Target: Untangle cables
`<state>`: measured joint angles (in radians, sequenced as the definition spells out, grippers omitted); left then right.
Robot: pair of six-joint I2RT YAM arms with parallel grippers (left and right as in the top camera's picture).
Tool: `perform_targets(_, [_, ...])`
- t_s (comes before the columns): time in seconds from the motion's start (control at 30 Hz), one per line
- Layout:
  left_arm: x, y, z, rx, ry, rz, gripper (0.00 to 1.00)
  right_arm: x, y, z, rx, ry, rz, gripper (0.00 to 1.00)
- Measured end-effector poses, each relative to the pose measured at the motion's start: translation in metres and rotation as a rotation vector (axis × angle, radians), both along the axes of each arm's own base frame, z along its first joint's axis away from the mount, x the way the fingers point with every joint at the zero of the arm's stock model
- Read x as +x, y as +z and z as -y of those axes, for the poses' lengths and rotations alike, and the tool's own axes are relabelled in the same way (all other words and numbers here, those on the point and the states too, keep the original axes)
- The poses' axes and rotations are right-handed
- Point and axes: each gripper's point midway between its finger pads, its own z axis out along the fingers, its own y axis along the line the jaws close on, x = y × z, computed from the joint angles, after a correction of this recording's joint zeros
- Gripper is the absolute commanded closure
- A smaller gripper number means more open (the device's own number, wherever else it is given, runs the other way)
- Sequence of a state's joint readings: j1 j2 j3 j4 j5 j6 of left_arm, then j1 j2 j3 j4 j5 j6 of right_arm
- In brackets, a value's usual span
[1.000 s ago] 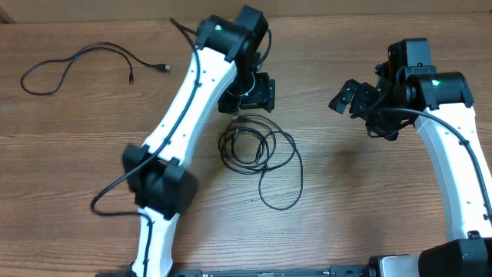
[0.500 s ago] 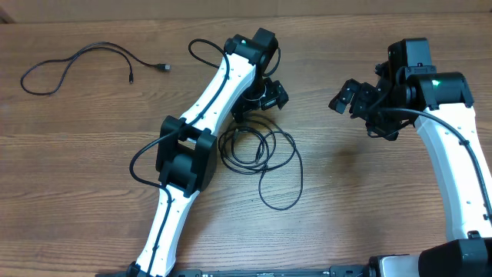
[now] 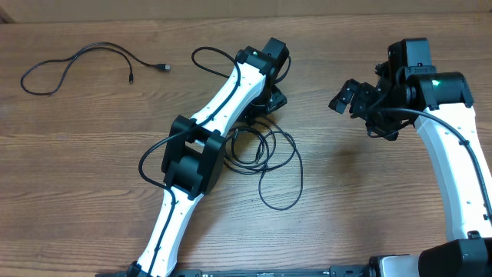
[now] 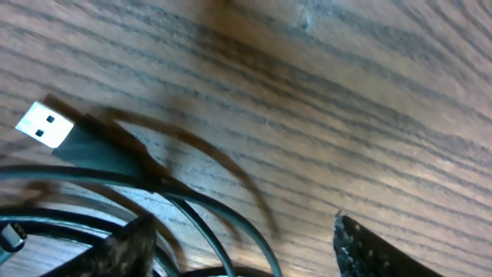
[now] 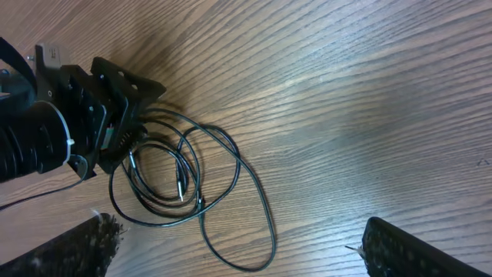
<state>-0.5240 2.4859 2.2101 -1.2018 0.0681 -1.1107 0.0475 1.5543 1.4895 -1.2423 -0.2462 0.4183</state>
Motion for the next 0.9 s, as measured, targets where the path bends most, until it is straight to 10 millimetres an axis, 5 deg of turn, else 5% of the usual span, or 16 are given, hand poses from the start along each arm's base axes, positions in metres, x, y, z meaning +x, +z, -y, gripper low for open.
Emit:
perform_targets(0.07, [0.0,-0.004,-0.001,0.004,0.01,0.002,0.55,0.0,0.0,0.0,0.0,-0.001,-0.001,0.0])
perform_targets(0.17, [0.001,-0.007,-0.004,0.023,0.016,0.006,0.57,0.0,0.0,0.0,0.0,0.0,0.0,0.0])
perform_targets(0.27, [0.003,-0.007,-0.007,0.033,0.014,0.015,0.8,0.0,0.0,0.0,0.0,-0.001,-0.001,0.0])
perform_targets(0.4, [0.006,-0.007,-0.012,0.035,0.01,0.019,0.63,0.0,0.0,0.0,0.001,-0.001,0.0,0.0])
perform_targets(0.5, [0.007,-0.007,-0.013,0.036,0.007,0.019,0.72,0.0,0.0,0.0,0.0,0.0,0.0,0.0])
perform_targets(0.9, [0.005,-0.007,-0.017,0.054,0.007,0.011,0.7,0.0,0.0,0.0,0.001,0.0,-0.001,0.0])
